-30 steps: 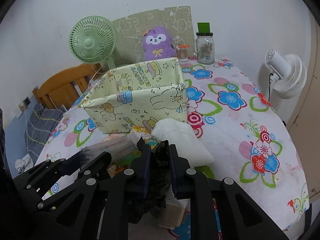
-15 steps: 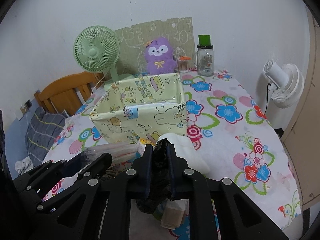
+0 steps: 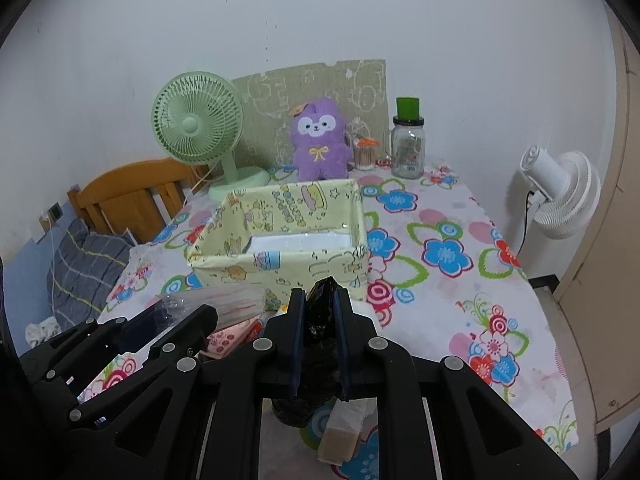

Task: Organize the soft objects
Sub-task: 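Grasp the clear straw bag with the left tool while the right tool grasps the black bag, then carry the clear bag with the left tool while the right tool carries the black bag over the basket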

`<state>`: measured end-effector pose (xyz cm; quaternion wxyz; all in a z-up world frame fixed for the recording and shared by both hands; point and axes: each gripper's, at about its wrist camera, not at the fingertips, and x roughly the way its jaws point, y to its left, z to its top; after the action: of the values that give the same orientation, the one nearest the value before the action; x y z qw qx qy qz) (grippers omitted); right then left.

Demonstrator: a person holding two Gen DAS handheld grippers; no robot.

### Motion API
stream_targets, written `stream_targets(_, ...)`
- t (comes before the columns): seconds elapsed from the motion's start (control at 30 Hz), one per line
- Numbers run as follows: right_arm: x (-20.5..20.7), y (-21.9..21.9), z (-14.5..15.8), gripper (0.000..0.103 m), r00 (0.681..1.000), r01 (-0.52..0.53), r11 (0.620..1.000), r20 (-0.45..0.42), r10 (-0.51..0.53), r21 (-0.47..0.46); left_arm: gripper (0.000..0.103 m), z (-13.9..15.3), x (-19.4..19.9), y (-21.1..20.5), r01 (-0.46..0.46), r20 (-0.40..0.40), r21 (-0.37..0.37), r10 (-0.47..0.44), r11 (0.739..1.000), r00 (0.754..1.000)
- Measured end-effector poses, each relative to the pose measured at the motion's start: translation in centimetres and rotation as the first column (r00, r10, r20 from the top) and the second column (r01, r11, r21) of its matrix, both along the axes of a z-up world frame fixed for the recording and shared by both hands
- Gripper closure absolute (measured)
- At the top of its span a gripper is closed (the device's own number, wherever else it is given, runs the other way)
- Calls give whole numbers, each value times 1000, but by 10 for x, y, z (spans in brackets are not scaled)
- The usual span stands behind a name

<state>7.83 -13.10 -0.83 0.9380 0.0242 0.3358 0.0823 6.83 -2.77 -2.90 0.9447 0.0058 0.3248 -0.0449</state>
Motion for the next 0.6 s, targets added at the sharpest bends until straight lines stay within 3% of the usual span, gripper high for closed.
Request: stream_targets(0.6, 7, -5, 35, 85, 997, 22, 1000, 68, -21, -14, 80, 32, 11, -1, -2, 45, -4, 2, 1000, 999)
